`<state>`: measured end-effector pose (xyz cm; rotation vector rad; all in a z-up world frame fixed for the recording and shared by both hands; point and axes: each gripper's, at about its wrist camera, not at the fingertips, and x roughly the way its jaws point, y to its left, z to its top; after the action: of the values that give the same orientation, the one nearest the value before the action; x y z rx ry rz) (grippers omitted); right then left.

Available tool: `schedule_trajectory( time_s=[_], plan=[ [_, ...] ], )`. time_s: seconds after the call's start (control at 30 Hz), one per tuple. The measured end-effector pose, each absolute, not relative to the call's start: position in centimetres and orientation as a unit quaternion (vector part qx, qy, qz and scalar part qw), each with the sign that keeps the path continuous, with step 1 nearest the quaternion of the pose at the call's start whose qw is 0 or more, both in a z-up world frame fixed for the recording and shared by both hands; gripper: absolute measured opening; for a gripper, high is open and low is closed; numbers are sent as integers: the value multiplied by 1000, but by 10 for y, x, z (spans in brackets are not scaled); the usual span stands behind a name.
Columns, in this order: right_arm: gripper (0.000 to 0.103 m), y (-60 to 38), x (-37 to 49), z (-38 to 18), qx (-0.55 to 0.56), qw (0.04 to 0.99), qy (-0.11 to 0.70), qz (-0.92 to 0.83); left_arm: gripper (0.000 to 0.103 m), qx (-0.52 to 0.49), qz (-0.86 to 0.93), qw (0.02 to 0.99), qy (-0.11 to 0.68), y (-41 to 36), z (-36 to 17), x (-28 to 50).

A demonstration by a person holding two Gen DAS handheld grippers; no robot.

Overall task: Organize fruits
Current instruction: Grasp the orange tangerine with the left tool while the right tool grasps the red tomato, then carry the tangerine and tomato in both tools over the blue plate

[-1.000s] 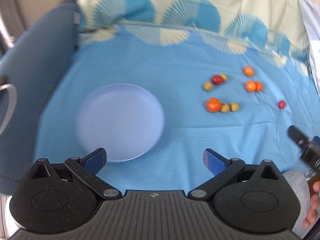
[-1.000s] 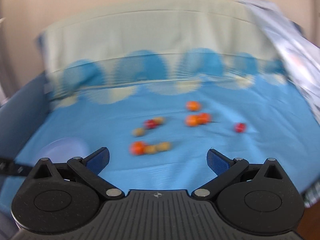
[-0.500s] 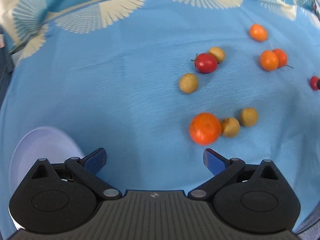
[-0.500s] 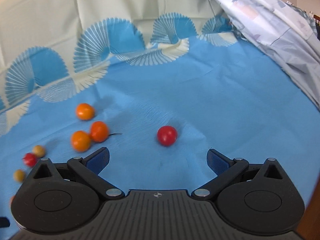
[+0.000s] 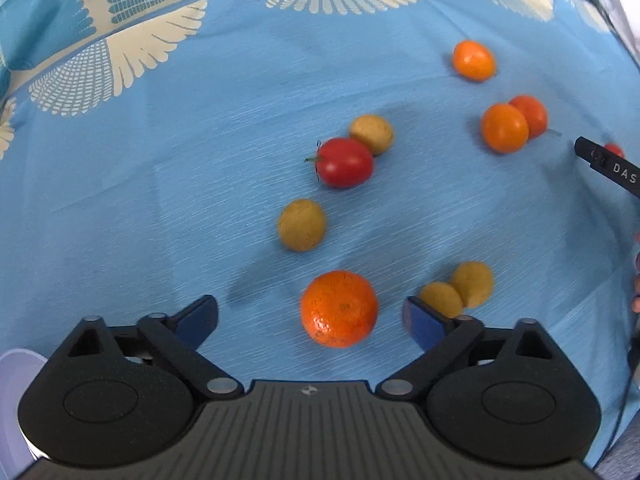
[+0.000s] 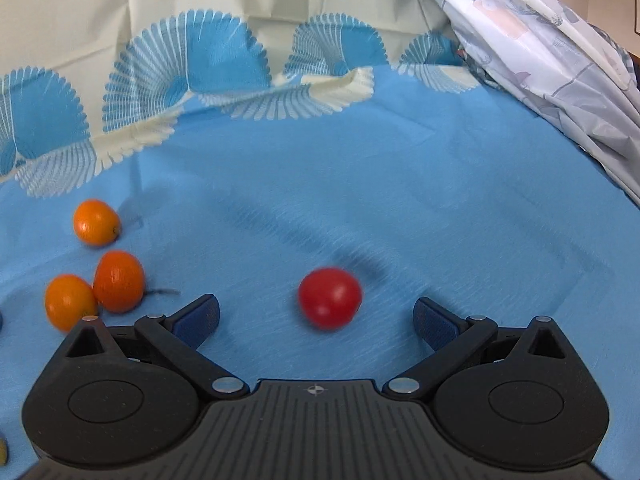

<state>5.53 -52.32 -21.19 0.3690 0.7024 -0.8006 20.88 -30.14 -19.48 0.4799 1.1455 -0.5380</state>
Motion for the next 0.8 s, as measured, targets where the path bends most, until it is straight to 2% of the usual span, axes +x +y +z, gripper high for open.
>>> schedule_trajectory(
  time_s=[0.03, 0.07, 0.1, 0.13, 0.17, 0.2, 0.23, 0.4, 0.53, 0.8],
  plan=[
    [96, -525, 55, -211, 174, 846, 328, -383, 86, 216, -251, 781, 529, -300, -194, 208],
    [93, -525, 54, -209, 167, 846, 325, -387, 70, 213, -253, 780, 531, -299, -193, 206],
    [82, -525, 55, -209, 160, 847, 326, -389, 67, 213, -255, 778, 533, -299, -192, 206],
    [77, -524, 56, -210, 156, 846, 332, -386, 53, 211, -256, 781, 530, -298, -190, 205],
    [67, -523, 56, -209, 156, 848, 330, -384, 41, 206, -258, 781, 530, -298, -187, 204],
    [43, -522, 55, -207, 159, 852, 327, -377, 41, 203, -254, 782, 531, -298, -184, 201],
    [31, -521, 54, -205, 157, 854, 325, -375, 40, 198, -254, 784, 532, -297, -182, 201],
    [32, -512, 45, -193, 137, 857, 322, -380, 40, 180, -252, 790, 529, -286, -156, 186],
    [32, -496, 32, -160, 136, 869, 299, -370, 40, 170, -233, 798, 529, -263, -121, 164],
    [32, -393, -16, -86, 102, 924, 286, -234, 40, 142, -199, 813, 528, -188, -57, 111]
  ],
)
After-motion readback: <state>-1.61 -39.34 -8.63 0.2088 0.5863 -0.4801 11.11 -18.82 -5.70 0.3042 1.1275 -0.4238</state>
